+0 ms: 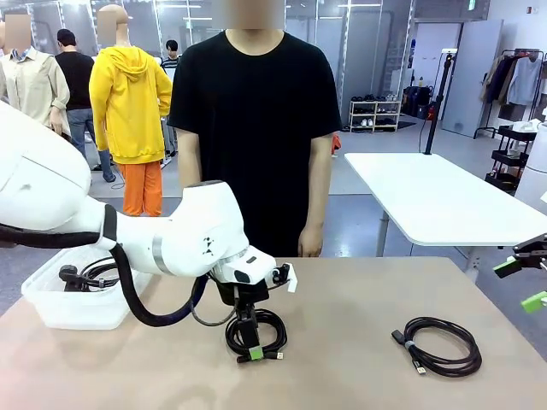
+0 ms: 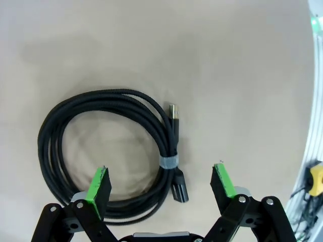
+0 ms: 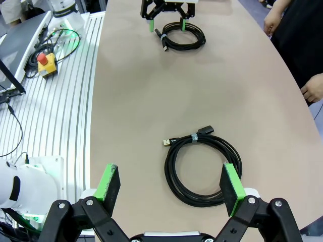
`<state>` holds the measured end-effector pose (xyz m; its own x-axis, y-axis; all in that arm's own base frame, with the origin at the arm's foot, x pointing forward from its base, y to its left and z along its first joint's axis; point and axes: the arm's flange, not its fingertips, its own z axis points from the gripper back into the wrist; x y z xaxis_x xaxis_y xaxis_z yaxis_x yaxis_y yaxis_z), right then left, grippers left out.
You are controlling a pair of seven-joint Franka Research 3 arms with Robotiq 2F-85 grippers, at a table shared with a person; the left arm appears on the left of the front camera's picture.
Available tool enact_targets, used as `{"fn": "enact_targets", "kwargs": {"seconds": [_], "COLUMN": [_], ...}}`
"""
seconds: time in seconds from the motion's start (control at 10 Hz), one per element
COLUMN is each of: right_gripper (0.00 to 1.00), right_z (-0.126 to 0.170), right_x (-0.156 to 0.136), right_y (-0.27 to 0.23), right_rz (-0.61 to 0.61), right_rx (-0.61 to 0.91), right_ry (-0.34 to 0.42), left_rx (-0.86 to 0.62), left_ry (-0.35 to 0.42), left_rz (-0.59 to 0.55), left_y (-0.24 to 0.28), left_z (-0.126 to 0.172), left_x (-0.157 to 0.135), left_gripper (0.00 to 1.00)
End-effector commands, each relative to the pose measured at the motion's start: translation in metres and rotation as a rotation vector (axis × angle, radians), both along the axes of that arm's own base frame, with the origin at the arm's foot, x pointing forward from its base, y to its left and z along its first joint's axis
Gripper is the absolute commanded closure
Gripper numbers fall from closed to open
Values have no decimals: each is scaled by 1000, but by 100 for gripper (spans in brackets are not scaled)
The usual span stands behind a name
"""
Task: Organize and store the cables.
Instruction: Place the USB Extension Cable into the Organizing box.
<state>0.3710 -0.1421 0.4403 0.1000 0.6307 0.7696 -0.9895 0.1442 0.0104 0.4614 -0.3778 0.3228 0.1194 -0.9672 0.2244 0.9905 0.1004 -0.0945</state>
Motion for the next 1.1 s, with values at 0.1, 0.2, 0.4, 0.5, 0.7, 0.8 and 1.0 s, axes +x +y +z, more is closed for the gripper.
{"fn": "enact_targets", "kwargs": {"seconds": [0.1,0.2,0.4,0.5,0.7,0.8,1.0], "right_gripper": [0,0,0,0,0,0,0], "right_z": [3,3,3,3,3,3,3], "right_x": [0,0,0,0,0,0,0], "right_y": [3,3,3,3,3,3,3], "right_rz": [-13,-13,-13,-13,-13,-13,-13], "right_rx": [4,4,4,4,4,4,4], "right_ry": [6,6,6,6,6,6,6], "left_rx": [41,56,83,82,72,42,71], "left_ry": [-28,-30,-52,-53,-73,-55,-51], "left_rz": [43,41,6,10,22,-6,-4], "left_y": [-4,-5,-12,-14,-10,-8,-9], "left_z": [-3,-5,-10,-15,-17,-18,-20], "left_x": [-3,-7,-13,-15,-18,-19,-21], "left_gripper": [0,0,0,14,73,99,100]}}
